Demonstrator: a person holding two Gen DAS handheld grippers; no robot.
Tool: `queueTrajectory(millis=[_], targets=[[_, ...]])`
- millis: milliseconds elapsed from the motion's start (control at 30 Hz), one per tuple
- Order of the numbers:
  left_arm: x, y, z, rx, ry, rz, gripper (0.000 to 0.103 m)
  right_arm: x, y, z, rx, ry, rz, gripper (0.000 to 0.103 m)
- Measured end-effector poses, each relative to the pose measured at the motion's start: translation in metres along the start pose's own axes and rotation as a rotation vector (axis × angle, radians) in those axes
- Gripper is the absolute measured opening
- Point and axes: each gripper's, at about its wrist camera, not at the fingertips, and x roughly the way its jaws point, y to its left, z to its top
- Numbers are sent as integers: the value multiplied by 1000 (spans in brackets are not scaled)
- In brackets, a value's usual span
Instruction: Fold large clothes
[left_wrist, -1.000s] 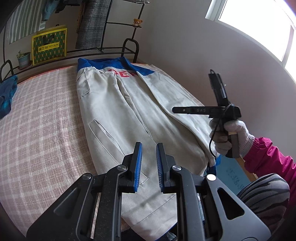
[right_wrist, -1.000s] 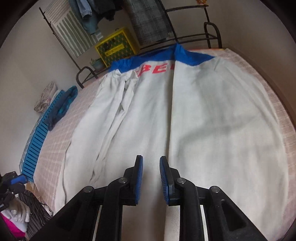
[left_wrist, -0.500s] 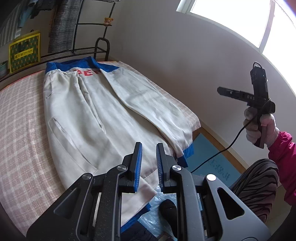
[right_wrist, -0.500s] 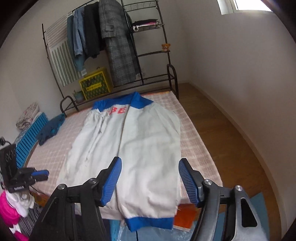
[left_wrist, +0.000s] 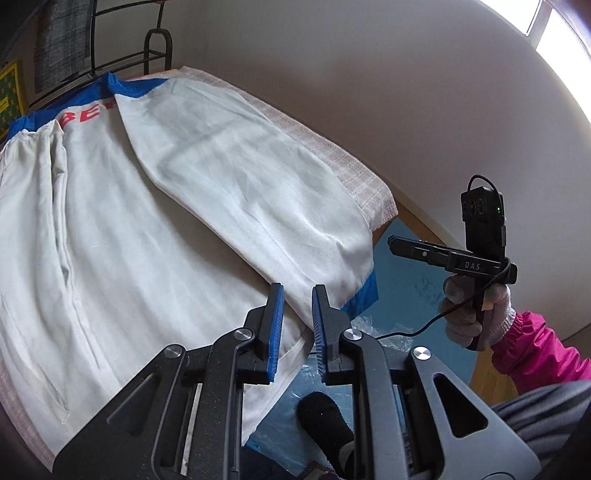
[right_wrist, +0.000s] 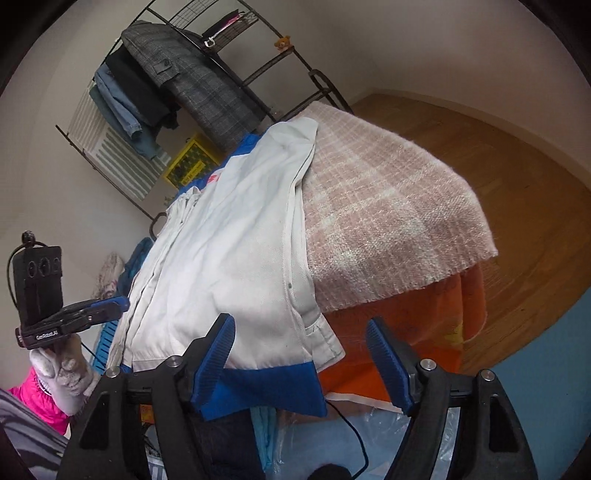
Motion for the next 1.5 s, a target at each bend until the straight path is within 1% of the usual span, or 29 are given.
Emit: queueTrajectory(millis=[67, 167, 333, 400, 433, 467, 500, 533, 600, 667, 767, 800, 833, 867, 900, 933, 967, 1000, 1033, 1100, 1167, 1267, 1400, 1500], targets=[[12, 1, 5, 2, 21, 8, 14, 10, -7, 1, -12, 4, 35, 80], [26, 0, 10, 24, 46, 24, 14, 29, -14, 5, -29, 38, 100, 81], [41, 2, 14, 23, 76, 36, 14, 62, -18, 8, -40, 119, 243, 81], [43, 2, 14, 15, 79, 34, 14, 75, -15, 7, -38, 156, 298, 78], [44, 2, 15, 16, 80, 36, 14, 80, -15, 7, -29, 171, 301, 68], [45, 1, 15, 16, 78, 35, 14, 82, -15, 7, -14, 190, 317, 54], [46, 1, 16, 18, 77, 36, 14, 81, -14, 7, 4, 207, 338, 45], [46, 1, 15, 20, 78, 37, 14, 76, -13, 6, 18, 217, 341, 33], [50, 0, 13, 27, 84, 36, 14, 61, -4, 9, 14, 219, 310, 27], [54, -1, 8, 38, 90, 38, 14, 44, 6, 15, 15, 208, 301, 23], [62, -2, 4, 59, 98, 51, 14, 26, 31, 30, 3, 196, 276, 19], [60, -3, 4, 53, 95, 51, 14, 22, 42, 35, -14, 191, 264, 19], [56, -2, 5, 30, 92, 31, 14, 20, 53, 40, -34, 192, 242, 18], [49, -2, 6, 1, 72, -7, 14, 18, 62, 43, -53, 196, 218, 18], [43, -3, 7, -10, 45, -30, 14, 18, 72, 46, -73, 202, 190, 17], [41, -6, 6, 3, 23, -35, 14, 18, 82, 49, -91, 209, 154, 17], [46, -8, 4, 21, 30, -16, 14, 19, 89, 51, -110, 217, 117, 16], [56, -7, 0, 21, 74, -1, 14, 20, 97, 53, -131, 224, 77, 15], [61, -5, -3, -1, 98, -11, 14, 22, 105, 55, -155, 232, 33, 14], [50, -1, -6, -55, 76, -43, 14, 25, 120, 58, -212, 250, -63, 14], [25, 4, -8, -86, 29, -81, 14, 27, 138, 61, -285, 269, -148, 13], [-30, 12, -13, -82, -70, -86, 14, 30, 163, 62, -379, 295, -234, 13], [-107, 35, -27, -110, -199, -43, 14, 39, 204, 59, -559, 325, -362, 13], [-154, 60, -43, -139, -277, 19, 14, 49, 238, 47, -716, 352, -449, 13]])
